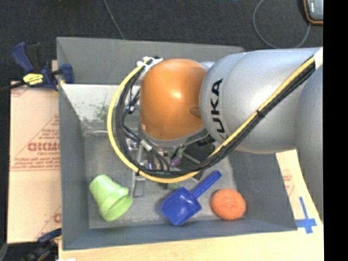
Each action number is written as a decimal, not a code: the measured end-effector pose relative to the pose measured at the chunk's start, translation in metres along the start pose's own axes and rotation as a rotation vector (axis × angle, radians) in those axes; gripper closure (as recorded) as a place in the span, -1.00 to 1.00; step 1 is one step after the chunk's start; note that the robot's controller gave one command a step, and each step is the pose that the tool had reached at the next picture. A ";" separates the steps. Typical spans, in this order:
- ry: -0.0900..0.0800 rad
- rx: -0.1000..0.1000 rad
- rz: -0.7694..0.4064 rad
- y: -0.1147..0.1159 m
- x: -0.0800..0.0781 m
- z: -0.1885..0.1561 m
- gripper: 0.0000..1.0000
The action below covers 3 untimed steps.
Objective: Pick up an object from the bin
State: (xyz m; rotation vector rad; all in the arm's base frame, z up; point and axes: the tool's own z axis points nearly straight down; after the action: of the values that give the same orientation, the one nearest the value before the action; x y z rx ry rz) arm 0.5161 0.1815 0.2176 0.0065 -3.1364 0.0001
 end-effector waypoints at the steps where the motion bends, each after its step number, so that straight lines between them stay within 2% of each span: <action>1: -0.007 -0.001 0.005 -0.001 -0.002 -0.004 -1.00; 2: -0.009 -0.004 0.182 0.024 0.015 0.101 -1.00; 3: -0.014 -0.004 0.151 0.035 0.021 0.061 -1.00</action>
Offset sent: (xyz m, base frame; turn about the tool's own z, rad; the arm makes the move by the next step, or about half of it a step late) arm -0.0246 0.0350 -0.1476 0.2610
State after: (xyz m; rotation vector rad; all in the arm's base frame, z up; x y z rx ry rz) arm 0.4943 0.2169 0.1571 -0.2319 -3.1417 -0.0062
